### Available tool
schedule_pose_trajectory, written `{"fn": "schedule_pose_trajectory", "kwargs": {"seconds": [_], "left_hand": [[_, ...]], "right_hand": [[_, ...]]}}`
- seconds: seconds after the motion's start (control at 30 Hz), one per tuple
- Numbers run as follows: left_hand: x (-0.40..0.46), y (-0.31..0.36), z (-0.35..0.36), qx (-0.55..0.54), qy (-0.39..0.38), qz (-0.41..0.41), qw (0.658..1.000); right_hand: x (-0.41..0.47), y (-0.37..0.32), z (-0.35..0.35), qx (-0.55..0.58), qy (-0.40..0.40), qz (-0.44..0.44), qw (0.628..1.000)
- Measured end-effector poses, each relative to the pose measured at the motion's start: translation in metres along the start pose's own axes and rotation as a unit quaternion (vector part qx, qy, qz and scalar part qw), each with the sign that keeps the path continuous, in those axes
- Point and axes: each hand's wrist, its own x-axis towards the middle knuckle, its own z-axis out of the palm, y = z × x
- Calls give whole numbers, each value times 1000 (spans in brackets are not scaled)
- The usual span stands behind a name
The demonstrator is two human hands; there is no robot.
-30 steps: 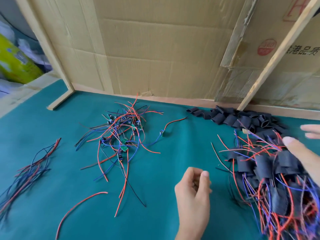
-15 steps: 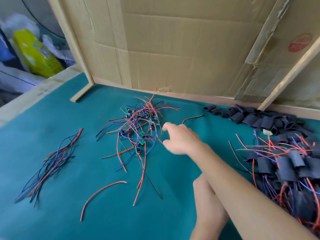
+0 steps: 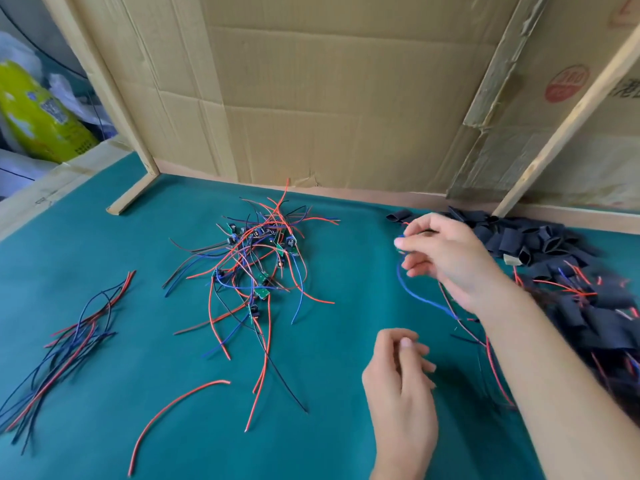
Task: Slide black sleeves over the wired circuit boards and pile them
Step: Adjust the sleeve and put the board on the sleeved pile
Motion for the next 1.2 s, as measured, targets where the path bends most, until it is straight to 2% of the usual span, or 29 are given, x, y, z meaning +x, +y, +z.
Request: {"fn": "schedule_pose_trajectory", "kwargs": {"seconds": [0.03, 0.1, 0.17, 0.23, 0.3, 0.4, 0.47, 0.53, 0.57, 0.67, 0.7, 0.8, 0.93, 1.2], "left_hand": [[-14, -3, 1, -18, 2, 57, 998], [-28, 4, 1, -20, -30, 99, 994], [-34, 5, 10, -55, -18, 85, 995], [-30, 2, 3, -62, -29, 95, 993], [-31, 3, 1, -44, -31, 94, 994], [-35, 4, 5, -32, -43, 78, 995], [-35, 4, 7, -28, -44, 72, 996], [-35, 5, 7, -23, -39, 76, 996], [-36, 5, 7, -17, -39, 76, 996], [-36, 7, 7, -13, -35, 79, 996], [-36, 7, 7, -12, -37, 78, 996], [-33, 4, 9, -3, -38, 80, 996], [-33, 2, 9, 3, -49, 86, 995], [-32, 1, 10, 13, -48, 95, 994]], "right_hand": [[-13, -9, -8, 44, -17, -3, 999], [-40, -16, -21, 25, -79, -13, 996], [-67, -12, -27, -85, -180, -16, 980], [-86, -4, -30, -233, -273, -7, 933], [-90, -5, -38, -354, -294, 2, 888], [-73, -22, -50, -398, -231, -16, 888], [-44, -32, -53, -468, -148, -67, 869], [-2, -34, -56, -526, -89, -58, 844], [19, -32, -56, -562, -75, -20, 824], [67, -9, -58, -683, -84, 111, 717], [75, 1, -60, -694, -82, 138, 702], [85, 23, -63, -683, -49, 159, 711], [84, 31, -68, -676, -31, 142, 722], [84, 37, -64, -688, -58, 135, 711]]}}
